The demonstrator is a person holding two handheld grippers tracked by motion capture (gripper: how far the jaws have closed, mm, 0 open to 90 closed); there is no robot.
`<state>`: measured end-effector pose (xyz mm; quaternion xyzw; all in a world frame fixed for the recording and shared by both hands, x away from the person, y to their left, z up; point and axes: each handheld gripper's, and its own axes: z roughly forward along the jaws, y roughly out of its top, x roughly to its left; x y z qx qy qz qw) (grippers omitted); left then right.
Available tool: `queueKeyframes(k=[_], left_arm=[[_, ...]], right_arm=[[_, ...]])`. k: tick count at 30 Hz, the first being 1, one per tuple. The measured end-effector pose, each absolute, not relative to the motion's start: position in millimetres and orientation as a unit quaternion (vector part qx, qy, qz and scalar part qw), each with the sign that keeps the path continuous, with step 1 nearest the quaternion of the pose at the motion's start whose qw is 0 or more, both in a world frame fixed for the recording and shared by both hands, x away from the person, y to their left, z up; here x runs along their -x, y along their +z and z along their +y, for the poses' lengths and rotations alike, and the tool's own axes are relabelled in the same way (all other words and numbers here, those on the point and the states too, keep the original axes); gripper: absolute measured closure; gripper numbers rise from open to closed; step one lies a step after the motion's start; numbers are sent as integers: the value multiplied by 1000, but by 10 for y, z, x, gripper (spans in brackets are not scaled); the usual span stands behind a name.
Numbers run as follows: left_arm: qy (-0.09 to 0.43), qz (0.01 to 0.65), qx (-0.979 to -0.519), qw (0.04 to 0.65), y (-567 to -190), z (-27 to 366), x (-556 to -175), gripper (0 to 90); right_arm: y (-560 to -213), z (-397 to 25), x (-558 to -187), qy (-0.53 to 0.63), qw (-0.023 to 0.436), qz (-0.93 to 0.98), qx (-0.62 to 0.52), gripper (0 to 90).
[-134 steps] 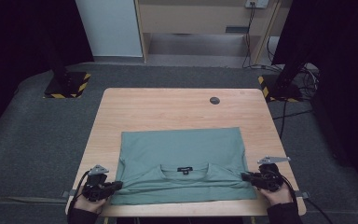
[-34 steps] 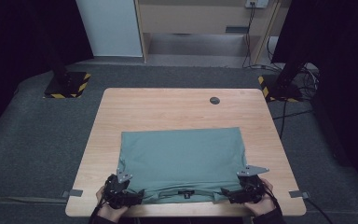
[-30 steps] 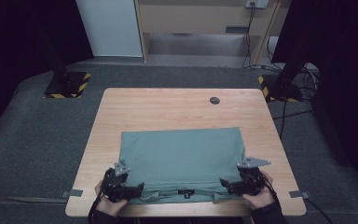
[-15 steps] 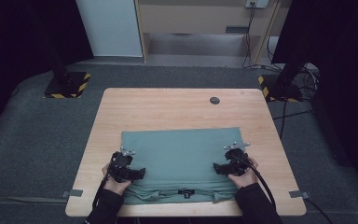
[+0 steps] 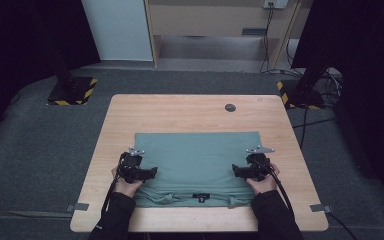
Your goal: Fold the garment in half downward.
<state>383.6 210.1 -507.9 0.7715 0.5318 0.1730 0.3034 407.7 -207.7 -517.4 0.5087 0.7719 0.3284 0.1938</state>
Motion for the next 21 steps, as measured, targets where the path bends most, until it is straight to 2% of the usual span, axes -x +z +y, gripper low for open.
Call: queueKeyframes(k=[4,10,15,21], left_arm=[[195,535,-759,315,-5026,2110,-3553,151],[229,517,-775,282,-5158,2006,-3214,116],[228,502,-791,264,-5211,1938,-3037,90],[192,507,-795,272,-5218,2013,-2869,77]], right_arm=[[-5059,-1960,-3798,348,179,791,-470,76],[-5172,-1875,-3545,333,173,812,-447,65],[-5230,-1892,-3431,327,160,824,-435,43],[-5262,-1908,-3220,316,152,848,-398,6]])
